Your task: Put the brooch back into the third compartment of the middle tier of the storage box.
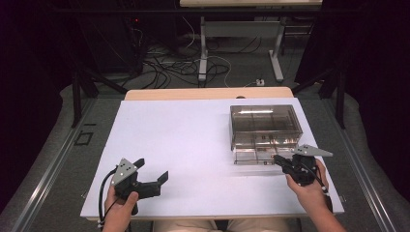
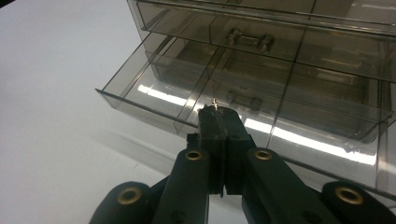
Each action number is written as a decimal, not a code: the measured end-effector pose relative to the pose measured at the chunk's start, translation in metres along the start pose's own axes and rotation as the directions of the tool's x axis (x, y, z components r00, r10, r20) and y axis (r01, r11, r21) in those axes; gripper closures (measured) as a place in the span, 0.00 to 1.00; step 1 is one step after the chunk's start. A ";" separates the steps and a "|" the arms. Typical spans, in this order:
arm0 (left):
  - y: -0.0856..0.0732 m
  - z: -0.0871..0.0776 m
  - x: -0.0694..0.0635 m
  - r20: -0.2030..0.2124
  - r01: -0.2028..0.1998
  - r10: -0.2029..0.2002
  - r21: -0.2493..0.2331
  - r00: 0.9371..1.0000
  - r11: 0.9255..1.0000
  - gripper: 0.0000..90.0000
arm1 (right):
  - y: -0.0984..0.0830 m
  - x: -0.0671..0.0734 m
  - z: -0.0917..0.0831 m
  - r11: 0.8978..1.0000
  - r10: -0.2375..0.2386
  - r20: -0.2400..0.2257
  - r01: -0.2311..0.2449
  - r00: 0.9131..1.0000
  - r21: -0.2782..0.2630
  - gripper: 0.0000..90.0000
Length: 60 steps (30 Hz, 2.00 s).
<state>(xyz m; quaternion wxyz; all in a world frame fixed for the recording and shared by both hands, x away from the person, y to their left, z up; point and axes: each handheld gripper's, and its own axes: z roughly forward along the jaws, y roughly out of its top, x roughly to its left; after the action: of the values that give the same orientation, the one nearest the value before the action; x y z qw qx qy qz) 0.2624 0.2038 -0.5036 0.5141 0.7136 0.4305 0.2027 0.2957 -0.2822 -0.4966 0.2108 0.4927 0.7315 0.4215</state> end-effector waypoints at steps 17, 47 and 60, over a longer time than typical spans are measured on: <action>0.000 -0.001 0.000 -0.003 -0.006 0.007 0.011 1.000 1.000 0.00 | 0.003 -0.015 -0.002 0.998 0.028 0.042 -0.026 0.999 -0.058 1.00; 0.000 0.000 0.000 0.000 0.003 -0.003 0.008 1.000 1.000 0.00 | 0.004 -0.040 0.000 0.995 0.042 0.118 -0.031 0.992 -0.092 1.00; 0.000 0.000 0.000 0.004 0.008 -0.008 0.008 1.000 1.000 0.00 | 0.002 -0.047 0.004 0.997 0.049 0.138 -0.039 0.989 -0.074 1.00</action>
<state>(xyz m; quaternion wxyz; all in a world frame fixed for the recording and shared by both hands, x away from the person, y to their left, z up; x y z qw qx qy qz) 0.2621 0.2039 -0.5040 0.5128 0.7144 0.4331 0.1978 0.3194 -0.3227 -0.5020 0.2694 0.5292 0.6886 0.4162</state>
